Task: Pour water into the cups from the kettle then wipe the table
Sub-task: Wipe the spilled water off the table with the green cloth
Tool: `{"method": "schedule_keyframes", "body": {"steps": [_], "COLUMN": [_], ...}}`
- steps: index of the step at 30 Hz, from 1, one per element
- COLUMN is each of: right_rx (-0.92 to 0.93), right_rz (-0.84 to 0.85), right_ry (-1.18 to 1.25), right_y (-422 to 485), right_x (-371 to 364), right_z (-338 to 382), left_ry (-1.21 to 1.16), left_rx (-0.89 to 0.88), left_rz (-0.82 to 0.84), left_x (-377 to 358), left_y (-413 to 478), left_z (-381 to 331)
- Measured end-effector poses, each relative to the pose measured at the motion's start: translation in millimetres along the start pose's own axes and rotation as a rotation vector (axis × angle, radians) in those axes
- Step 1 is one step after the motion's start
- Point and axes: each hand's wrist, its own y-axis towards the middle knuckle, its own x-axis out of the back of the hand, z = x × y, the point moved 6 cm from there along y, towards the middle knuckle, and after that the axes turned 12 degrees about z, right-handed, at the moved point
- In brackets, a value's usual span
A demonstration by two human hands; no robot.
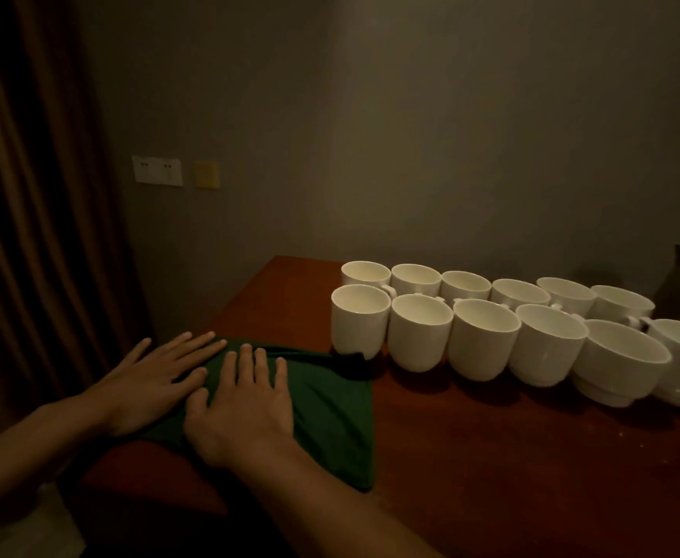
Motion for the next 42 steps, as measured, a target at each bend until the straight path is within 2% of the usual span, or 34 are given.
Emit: {"method": "schedule_keyframes", "body": {"steps": [9,20,28,34,38,42], "right_rx": [-0.022,0.001,0.049,0.085,0.080,0.060], "right_rz": [-0.015,0.031,0.068,0.035,0.023,0.030], "right_ry": [0.018,0.004,0.027,0.028,0.021,0.013], "right_y": [25,-3,-60,-113,-143,-163], "right_x": [6,5,6,6,9,14], "right_z": [-1,-18,-56,-98,-130,-160], "left_ry": [0.027,0.032,-0.002,0.037,0.042,0.057], "left_rx": [0.052,0.056,0.032,0.054,0.080,0.084], "left_rz": [-0.010,0.041,0.070,0.071,0.122,0.103], "left_x": [9,-3,-19,-32,-42,-48], "left_y": [18,2,-24,-38,-36,-32], "left_z": [6,-23,-88,-153,-192,-228]}}
